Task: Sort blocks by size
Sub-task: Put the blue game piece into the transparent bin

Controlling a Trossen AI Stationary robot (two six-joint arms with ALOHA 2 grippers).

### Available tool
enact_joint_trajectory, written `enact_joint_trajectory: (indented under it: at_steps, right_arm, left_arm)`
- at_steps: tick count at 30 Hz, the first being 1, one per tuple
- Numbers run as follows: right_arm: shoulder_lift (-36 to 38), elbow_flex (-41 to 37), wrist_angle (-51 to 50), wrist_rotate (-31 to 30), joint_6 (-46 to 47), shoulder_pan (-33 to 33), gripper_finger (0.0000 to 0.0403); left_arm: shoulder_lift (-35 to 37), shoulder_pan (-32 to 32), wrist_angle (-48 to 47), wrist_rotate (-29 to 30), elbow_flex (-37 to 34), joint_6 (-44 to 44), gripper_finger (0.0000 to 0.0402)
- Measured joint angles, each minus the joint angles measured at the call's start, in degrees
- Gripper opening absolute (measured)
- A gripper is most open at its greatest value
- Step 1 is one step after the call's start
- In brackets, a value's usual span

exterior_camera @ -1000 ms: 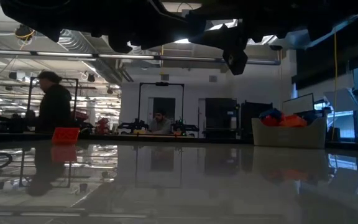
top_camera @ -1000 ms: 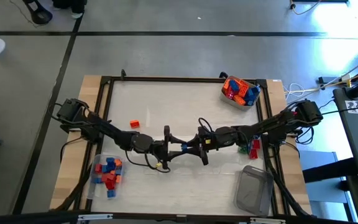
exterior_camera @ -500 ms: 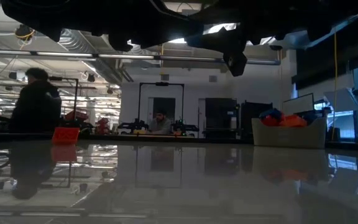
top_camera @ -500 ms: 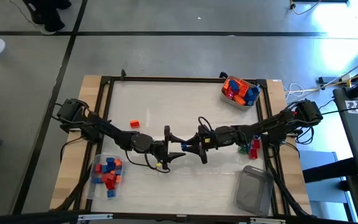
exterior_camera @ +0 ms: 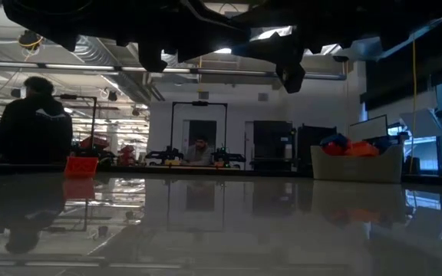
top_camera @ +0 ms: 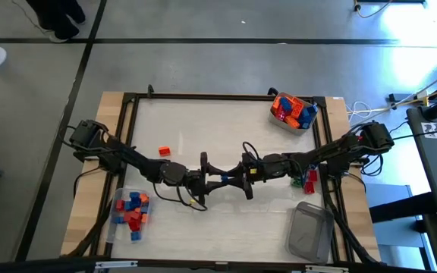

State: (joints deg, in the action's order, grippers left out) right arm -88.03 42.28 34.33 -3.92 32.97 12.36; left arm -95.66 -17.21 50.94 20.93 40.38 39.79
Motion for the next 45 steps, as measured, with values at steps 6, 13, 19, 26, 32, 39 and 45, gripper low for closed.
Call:
enact_joint_trajectory:
  at_steps: [6, 13, 19, 26, 32, 39, 45]
  right_arm:
    - [0.0, 0.0, 0.1, -1.3, 0.5, 0.0, 0.0163]
    - [2.0, 0.0, -3.2, 0.6, -2.3, 0.0, 0.0242]
    - [8.2, 0.0, -13.2, 2.6, -4.7, 0.0, 0.0272]
    - [12.5, 0.1, -24.5, -0.9, -8.5, 0.0, 0.0275]
    - [10.0, 0.0, -28.5, -4.8, -9.4, 0.0, 0.0275]
    - [6.0, 0.0, -28.2, -6.1, -10.8, 0.0, 0.0275]
    - [5.0, 0.0, -27.9, -6.1, -10.8, 0.0, 0.0276]
  left_arm:
    - [0.0, 0.0, 0.1, 0.2, 0.0, 1.1, 0.0140]
    - [0.0, -0.3, -0.1, -0.4, 0.0, -3.1, 0.0142]
    - [0.1, -3.4, -1.7, 6.3, -0.1, -3.4, 0.0137]
    - [7.4, -8.9, -21.5, 9.4, -0.1, -17.4, 0.0138]
    - [18.4, -13.0, -46.3, 9.4, -0.1, -40.0, 0.0139]
    - [31.5, -18.8, -72.9, 3.9, 0.0, -69.0, 0.0141]
    - [36.1, -24.5, -87.5, -6.3, 0.0, -93.8, 0.0140]
